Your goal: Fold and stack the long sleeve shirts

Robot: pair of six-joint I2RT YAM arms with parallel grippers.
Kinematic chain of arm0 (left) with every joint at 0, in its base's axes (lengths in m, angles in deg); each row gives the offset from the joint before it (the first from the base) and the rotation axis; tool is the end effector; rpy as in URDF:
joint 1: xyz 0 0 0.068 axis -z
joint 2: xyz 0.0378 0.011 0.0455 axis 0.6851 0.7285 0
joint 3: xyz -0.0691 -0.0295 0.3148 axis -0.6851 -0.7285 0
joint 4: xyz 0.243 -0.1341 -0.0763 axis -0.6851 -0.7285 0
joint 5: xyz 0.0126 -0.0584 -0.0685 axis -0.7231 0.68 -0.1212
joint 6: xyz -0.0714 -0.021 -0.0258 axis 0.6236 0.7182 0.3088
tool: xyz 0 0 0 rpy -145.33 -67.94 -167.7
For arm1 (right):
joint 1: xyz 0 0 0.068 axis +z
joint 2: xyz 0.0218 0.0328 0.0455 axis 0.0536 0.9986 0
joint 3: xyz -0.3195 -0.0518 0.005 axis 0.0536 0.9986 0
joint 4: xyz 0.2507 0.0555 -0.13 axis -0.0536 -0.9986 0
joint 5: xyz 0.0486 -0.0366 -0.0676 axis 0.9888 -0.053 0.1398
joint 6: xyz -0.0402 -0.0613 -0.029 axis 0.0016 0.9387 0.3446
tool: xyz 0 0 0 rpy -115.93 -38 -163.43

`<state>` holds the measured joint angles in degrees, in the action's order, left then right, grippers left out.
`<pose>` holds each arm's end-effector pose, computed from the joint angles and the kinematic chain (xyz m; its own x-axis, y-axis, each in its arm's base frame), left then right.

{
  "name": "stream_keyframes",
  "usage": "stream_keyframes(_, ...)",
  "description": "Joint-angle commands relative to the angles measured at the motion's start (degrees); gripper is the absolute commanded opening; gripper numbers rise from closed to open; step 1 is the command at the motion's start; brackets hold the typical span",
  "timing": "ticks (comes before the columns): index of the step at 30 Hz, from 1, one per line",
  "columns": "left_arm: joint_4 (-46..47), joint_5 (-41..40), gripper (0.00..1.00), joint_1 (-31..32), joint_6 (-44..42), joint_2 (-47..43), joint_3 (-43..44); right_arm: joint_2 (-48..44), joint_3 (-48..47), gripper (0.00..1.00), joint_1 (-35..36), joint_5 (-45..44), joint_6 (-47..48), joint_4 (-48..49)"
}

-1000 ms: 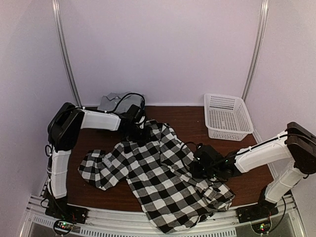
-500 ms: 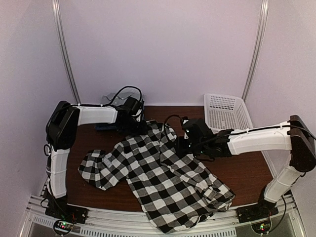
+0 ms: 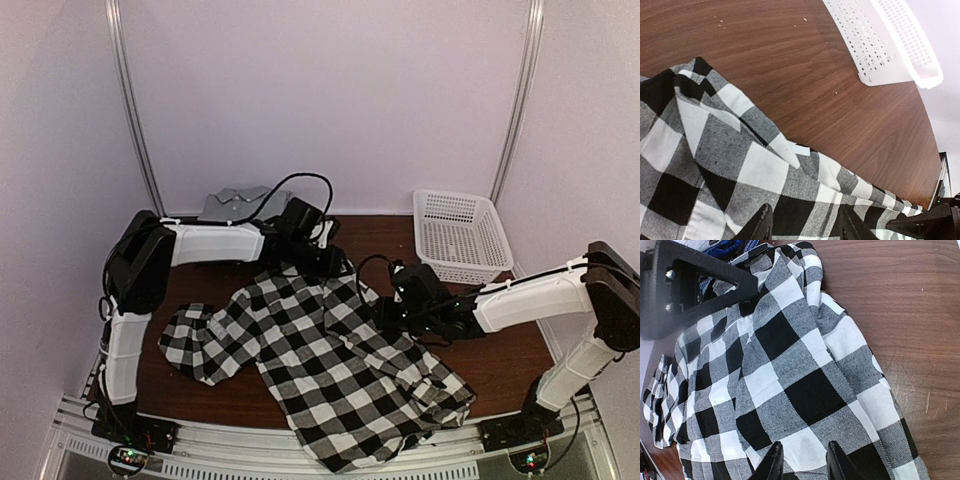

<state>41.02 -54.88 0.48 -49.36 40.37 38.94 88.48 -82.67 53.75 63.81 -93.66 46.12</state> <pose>0.3972 -0.4072 0.1946 -0.8740 0.0772 -0.4797 0.3823 0.7186 -0.5809 0.2303 0.2704 0.1815 -0.8046 0.1104 -0.5834 -0.2249 0.8526 0.4716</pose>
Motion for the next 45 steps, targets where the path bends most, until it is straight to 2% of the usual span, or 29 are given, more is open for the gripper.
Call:
stream_keyframes(1,5.14,3.17,0.47,-0.48,2.17,5.4,4.01,-2.39,3.25,0.31,-0.44,-0.61,-3.61,5.27)
stream_keyframes(13,3.05,-1.45,0.47,-4.96,1.05,14.42,10.15,-1.84,10.28,0.31,-0.57,1.7,-5.64,8.17)
stream_keyframes(23,-0.55,-3.01,0.47,-6.02,-0.07,15.26,13.84,-1.11,13.85,0.3,-0.58,2.35,-7.46,9.23)
stream_keyframes(27,-2.67,-3.47,0.47,-6.02,-1.12,11.35,14.41,-2.23,12.54,0.3,-0.62,1.97,-6.38,7.29)
stream_keyframes(33,-2.73,-5.02,0.48,-6.11,-1.67,0.03,4.93,-6.01,9.09,0.4,-0.53,0.08,-3.22,2.15)
stream_keyframes(38,-2.26,-7.78,0.48,-6.32,-1.14,-11.12,-8.01,-11.18,7.63,0.49,-0.49,-2.14,-0.68,-1.28)
stream_keyframes(45,-2.96,-14.12,0.48,-8.0,2.55,-28.22,-28.94,-16.22,5.64,0.55,-0.49,-2.98,1.74,-3.83)
